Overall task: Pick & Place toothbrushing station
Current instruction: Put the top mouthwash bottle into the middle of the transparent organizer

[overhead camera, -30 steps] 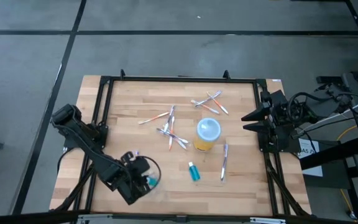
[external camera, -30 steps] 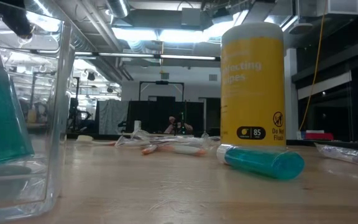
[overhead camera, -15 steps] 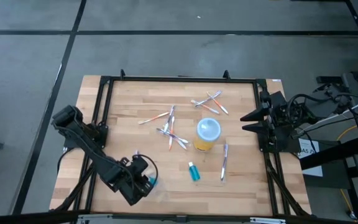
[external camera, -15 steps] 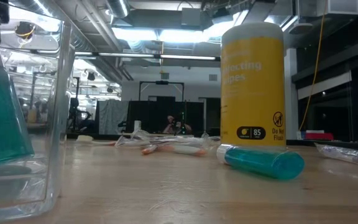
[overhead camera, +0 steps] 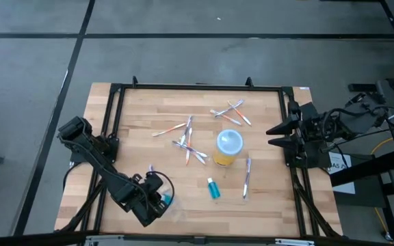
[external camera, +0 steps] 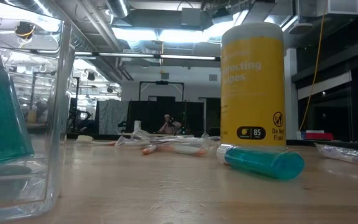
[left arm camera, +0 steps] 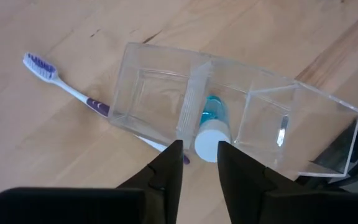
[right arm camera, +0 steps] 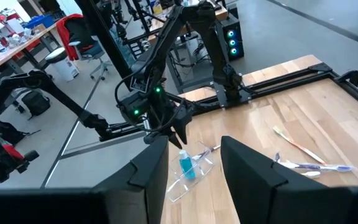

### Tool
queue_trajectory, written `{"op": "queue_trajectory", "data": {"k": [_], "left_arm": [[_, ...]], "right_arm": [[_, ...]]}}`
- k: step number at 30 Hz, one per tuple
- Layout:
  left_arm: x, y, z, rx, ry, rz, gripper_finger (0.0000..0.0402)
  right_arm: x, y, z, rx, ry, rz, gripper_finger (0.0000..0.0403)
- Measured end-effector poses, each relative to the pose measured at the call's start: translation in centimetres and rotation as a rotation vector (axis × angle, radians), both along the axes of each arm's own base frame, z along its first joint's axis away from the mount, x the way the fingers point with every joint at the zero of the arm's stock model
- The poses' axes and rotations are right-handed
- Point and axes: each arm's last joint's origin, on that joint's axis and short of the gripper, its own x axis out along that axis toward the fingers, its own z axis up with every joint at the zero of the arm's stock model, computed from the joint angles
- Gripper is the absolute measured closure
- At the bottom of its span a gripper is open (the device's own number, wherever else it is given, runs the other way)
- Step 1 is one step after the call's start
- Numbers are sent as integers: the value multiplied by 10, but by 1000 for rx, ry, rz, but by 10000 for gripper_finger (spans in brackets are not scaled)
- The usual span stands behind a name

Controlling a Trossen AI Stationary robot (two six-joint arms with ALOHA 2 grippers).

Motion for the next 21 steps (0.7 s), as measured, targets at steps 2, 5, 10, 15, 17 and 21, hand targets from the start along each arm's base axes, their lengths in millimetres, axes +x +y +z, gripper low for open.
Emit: {"op": "queue_trajectory", "data": {"k": [2,5,10,15,17,21], "left_arm": [[-1,1,-4,1,12,-2,314],[-1,0,-12,-18,5,-4,315],[2,-2,-20,-59,-43,-6,316],[5,-3,-20,-52,-78,-12,316],[7,-3,-19,-59,-89,-20,316],[10,0,-19,-53,-88,-27,316]], "right_arm": [[-1,1,0,1,-4,-3,252],[-2,3,1,4,-17,-5,252],[-2,4,2,11,-27,-1,252],[-2,4,4,17,-39,-7,252],[-2,4,4,16,-40,-11,252],[-2,4,4,14,-40,-11,252]]}}
